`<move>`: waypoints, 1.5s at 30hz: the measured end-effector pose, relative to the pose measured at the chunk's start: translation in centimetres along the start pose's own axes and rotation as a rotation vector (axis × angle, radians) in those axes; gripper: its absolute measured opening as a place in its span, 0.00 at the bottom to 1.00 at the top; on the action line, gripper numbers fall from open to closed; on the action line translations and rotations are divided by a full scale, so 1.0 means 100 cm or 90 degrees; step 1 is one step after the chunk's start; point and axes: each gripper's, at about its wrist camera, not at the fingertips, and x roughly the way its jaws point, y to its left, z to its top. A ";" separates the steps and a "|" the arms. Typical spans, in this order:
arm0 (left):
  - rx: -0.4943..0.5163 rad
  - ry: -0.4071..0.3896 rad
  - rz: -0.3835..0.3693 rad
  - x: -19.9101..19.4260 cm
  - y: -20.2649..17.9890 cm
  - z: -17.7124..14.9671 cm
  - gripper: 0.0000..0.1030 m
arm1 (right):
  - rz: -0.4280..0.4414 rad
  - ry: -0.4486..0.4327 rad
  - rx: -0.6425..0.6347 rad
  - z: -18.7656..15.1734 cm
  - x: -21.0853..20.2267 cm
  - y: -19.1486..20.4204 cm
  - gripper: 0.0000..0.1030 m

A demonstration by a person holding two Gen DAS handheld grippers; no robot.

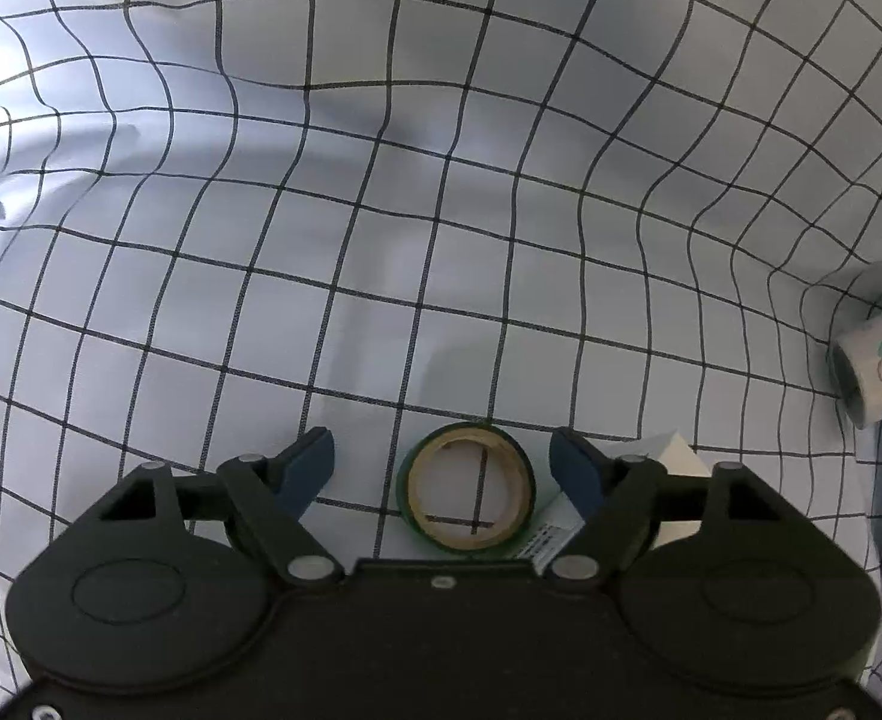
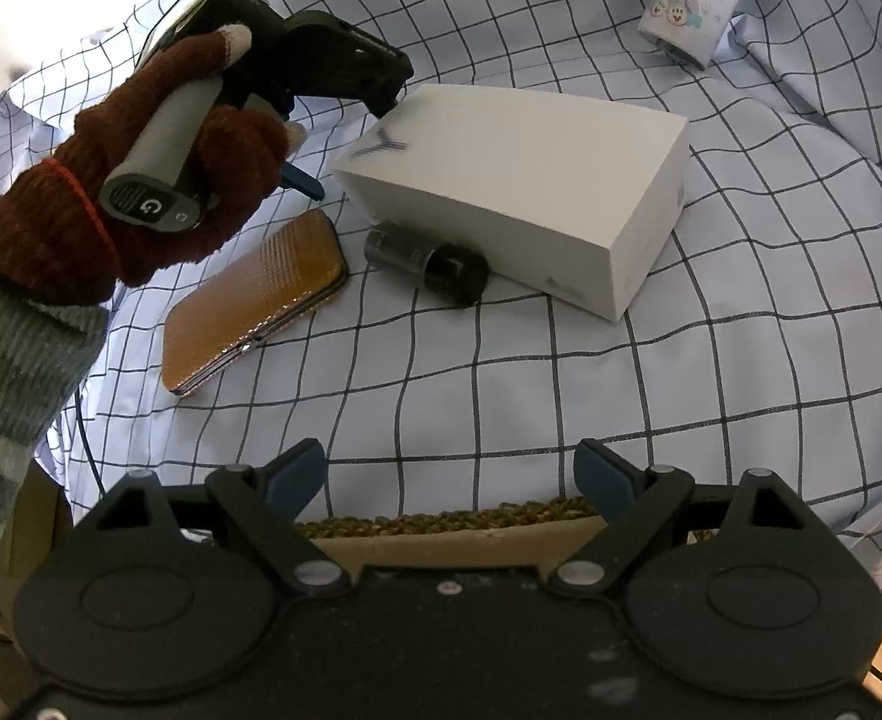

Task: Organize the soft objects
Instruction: 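Grasp green tape roll with left tool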

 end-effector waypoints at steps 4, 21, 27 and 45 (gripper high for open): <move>0.015 -0.011 0.019 0.006 -0.005 0.002 0.79 | 0.001 -0.001 -0.002 0.000 -0.001 0.000 0.88; 0.053 -0.087 0.146 0.002 0.035 0.002 0.78 | -0.028 -0.017 0.003 0.001 0.000 0.003 0.88; 0.060 -0.101 0.118 -0.003 0.056 -0.007 0.75 | -0.046 -0.024 0.013 0.003 0.001 0.008 0.88; 0.125 -0.057 0.050 -0.002 0.039 -0.032 0.46 | -0.056 -0.045 0.022 0.007 -0.001 0.015 0.88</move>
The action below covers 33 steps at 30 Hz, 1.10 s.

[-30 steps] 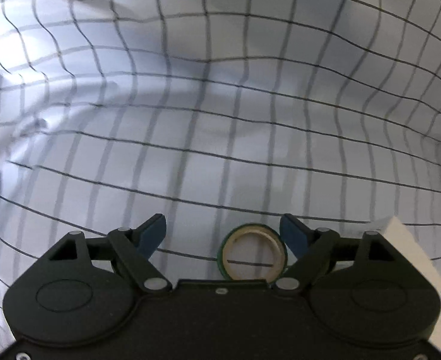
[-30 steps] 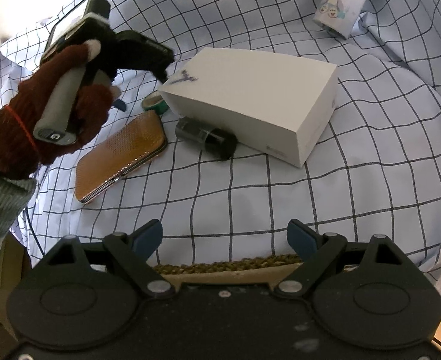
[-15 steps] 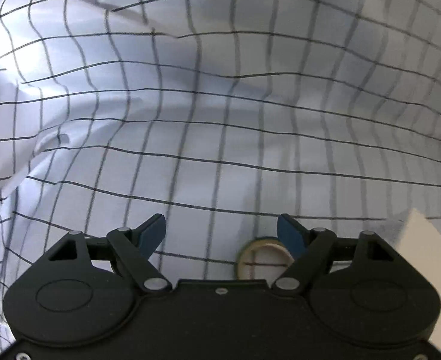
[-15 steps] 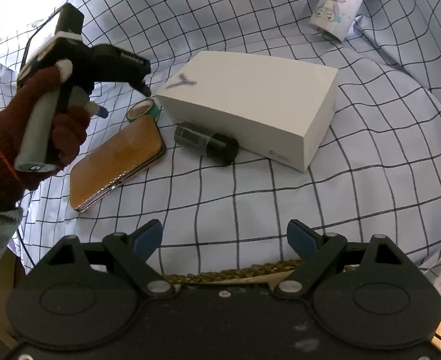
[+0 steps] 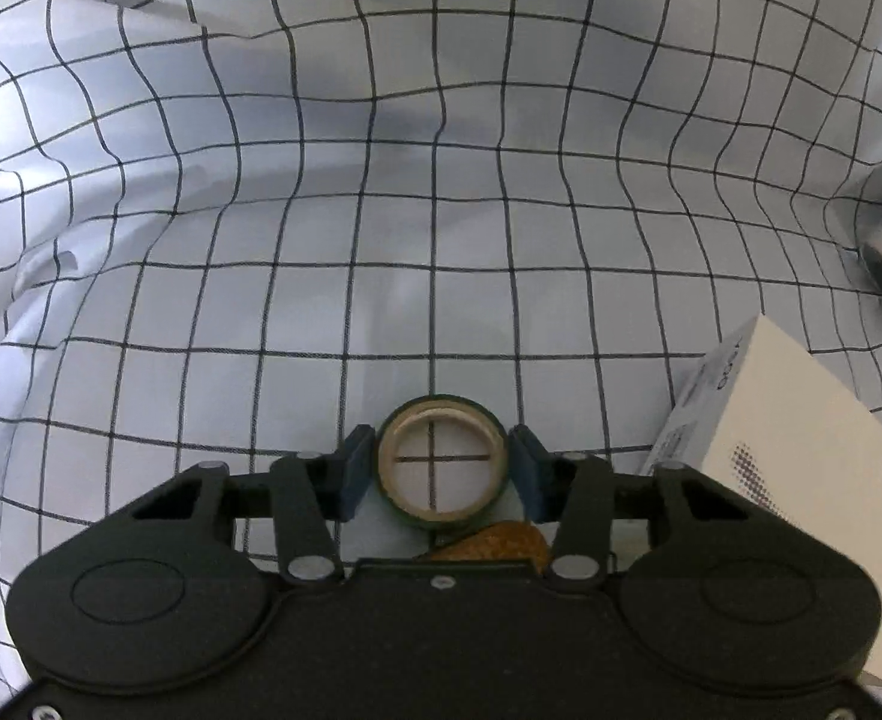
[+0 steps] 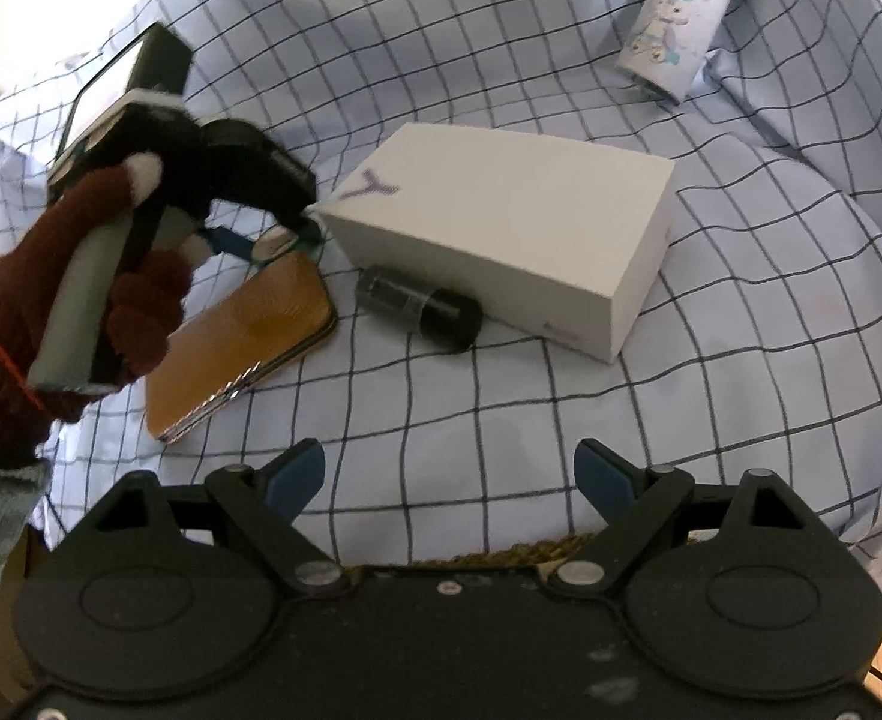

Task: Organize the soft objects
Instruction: 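Grasp green tape roll with left tool, then grasp black cylinder beside white box with right tool while left tool holds tape roll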

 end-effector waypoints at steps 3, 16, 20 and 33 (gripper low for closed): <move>-0.012 -0.009 -0.004 -0.005 0.012 0.001 0.46 | -0.015 -0.007 0.024 0.003 0.003 0.001 0.89; 0.078 -0.028 0.035 -0.001 0.030 -0.004 0.46 | -0.065 -0.025 0.291 0.028 0.039 0.016 0.96; 0.071 -0.013 0.015 -0.002 0.033 -0.002 0.46 | -0.107 -0.059 0.276 0.038 0.049 0.033 0.96; 0.081 -0.024 0.019 -0.003 0.030 -0.002 0.46 | -0.194 -0.071 0.215 0.050 0.081 0.046 0.87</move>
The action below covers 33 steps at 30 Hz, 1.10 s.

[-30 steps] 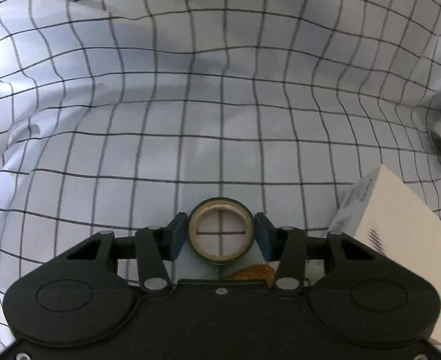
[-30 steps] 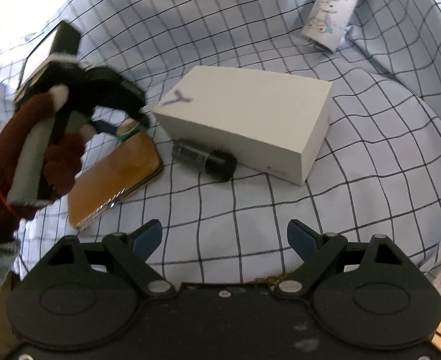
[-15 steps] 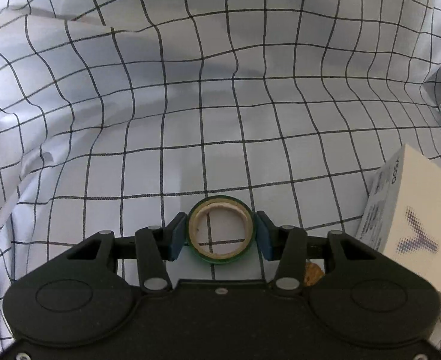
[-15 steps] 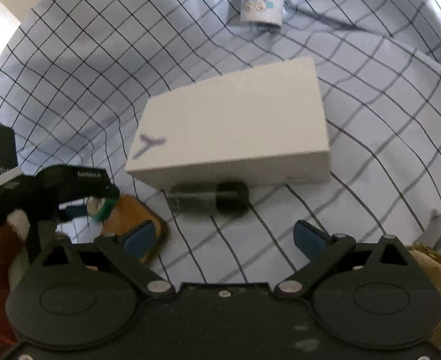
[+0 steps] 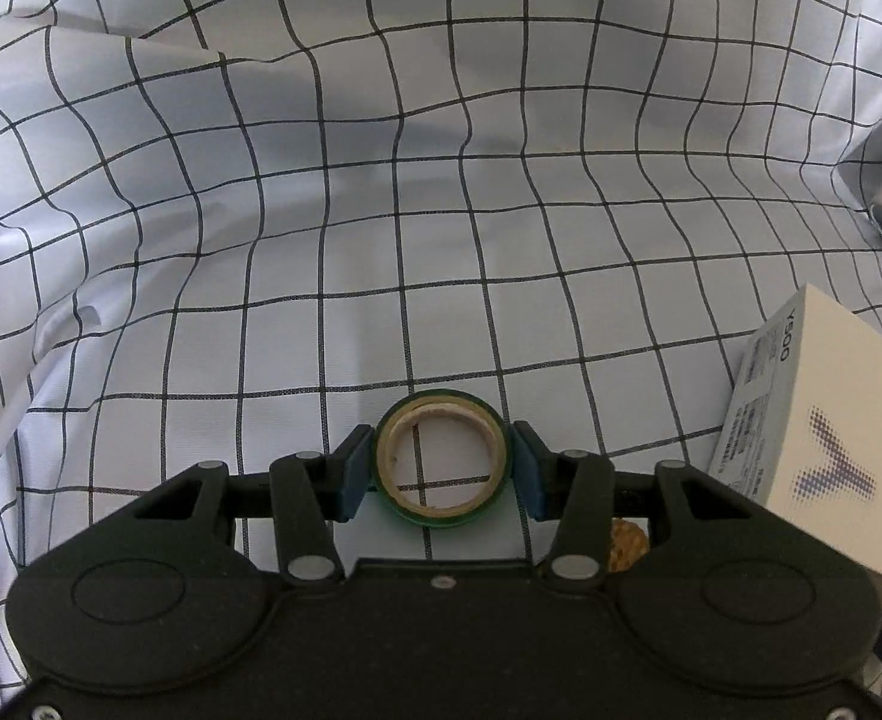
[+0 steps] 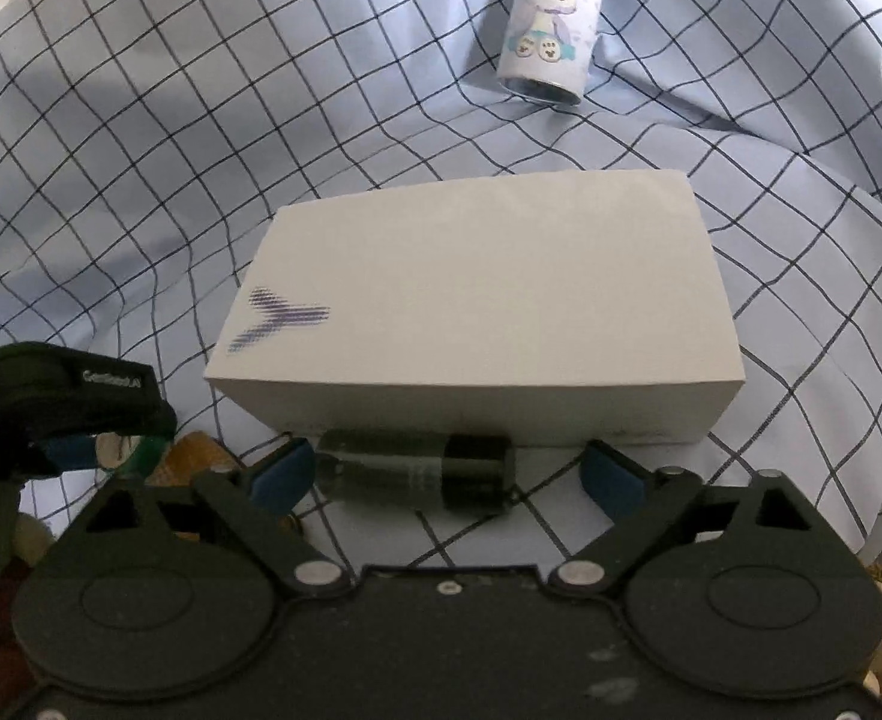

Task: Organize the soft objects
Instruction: 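Grasp black cylinder beside white box with right tool while left tool holds tape roll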

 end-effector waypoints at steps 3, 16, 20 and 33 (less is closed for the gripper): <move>-0.001 0.000 0.000 0.000 0.000 0.001 0.46 | 0.038 0.004 -0.015 0.000 -0.005 0.001 0.67; 0.002 -0.005 0.006 -0.003 -0.002 0.000 0.46 | 0.026 0.000 0.007 -0.005 -0.005 -0.006 0.83; 0.003 -0.005 0.006 -0.004 -0.002 0.000 0.46 | 0.016 -0.001 0.021 -0.002 -0.001 0.000 0.85; 0.000 -0.007 0.011 -0.004 -0.001 0.000 0.46 | 0.033 0.009 -0.043 -0.003 -0.005 0.009 0.65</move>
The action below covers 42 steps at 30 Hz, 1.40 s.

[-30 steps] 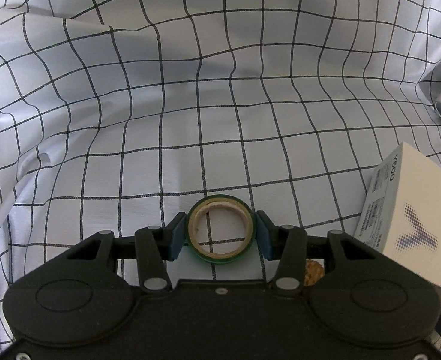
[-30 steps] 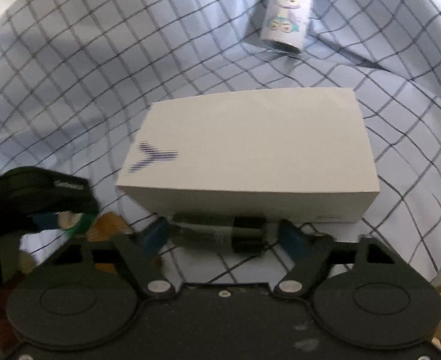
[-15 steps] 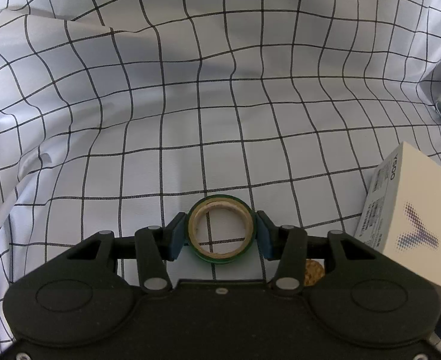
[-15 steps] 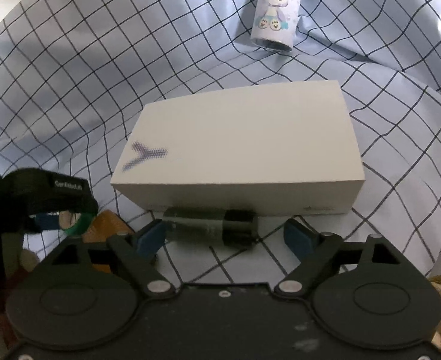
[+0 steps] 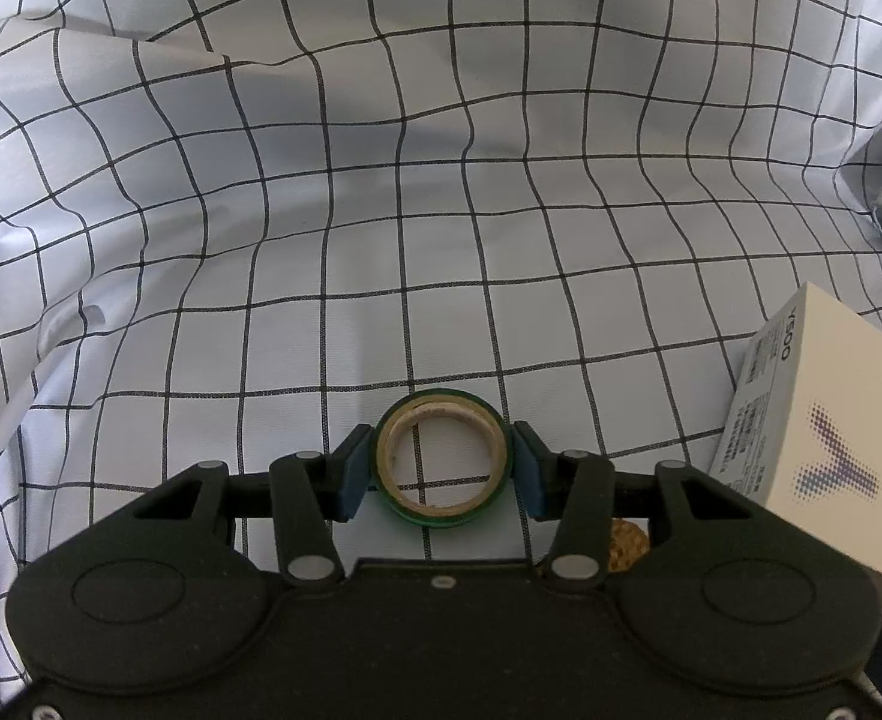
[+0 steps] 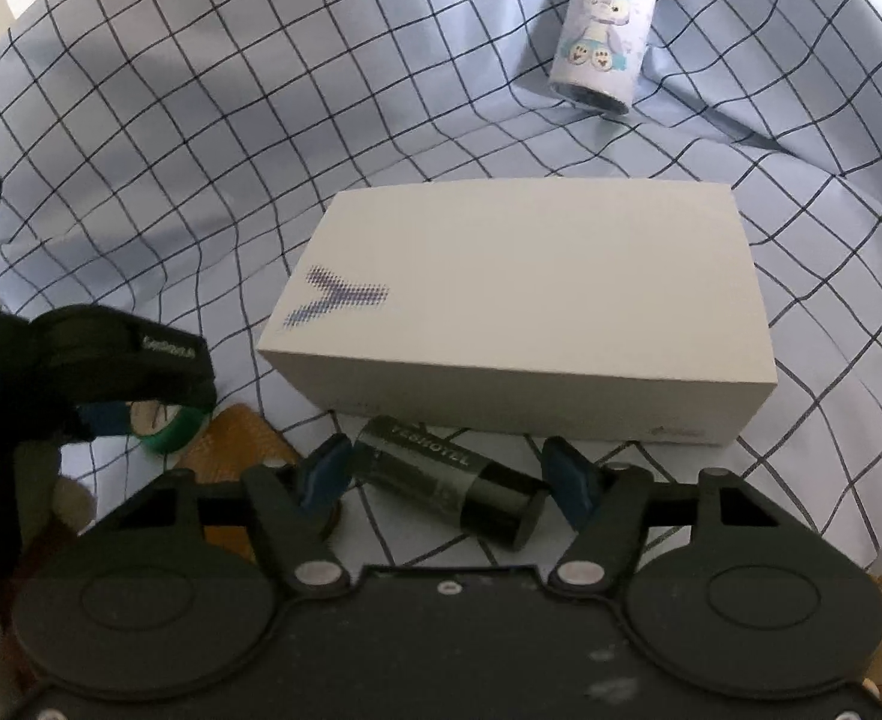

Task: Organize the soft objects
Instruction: 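Grasp black cylinder beside white box with right tool while left tool holds tape roll, then close right tool on the black cylinder and lift it off the sheet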

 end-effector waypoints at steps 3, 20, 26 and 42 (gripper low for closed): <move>0.000 0.002 0.003 0.000 -0.001 0.000 0.46 | 0.009 0.012 -0.002 -0.002 0.000 -0.005 0.60; 0.008 -0.004 0.002 0.000 -0.001 0.000 0.46 | 0.010 -0.019 0.094 -0.015 -0.017 -0.022 0.87; 0.007 -0.008 -0.001 0.000 -0.001 -0.002 0.46 | 0.026 0.008 0.062 -0.011 -0.012 -0.015 0.88; 0.003 -0.010 0.001 -0.001 -0.001 -0.002 0.46 | 0.210 0.026 -0.293 -0.007 -0.021 -0.011 0.84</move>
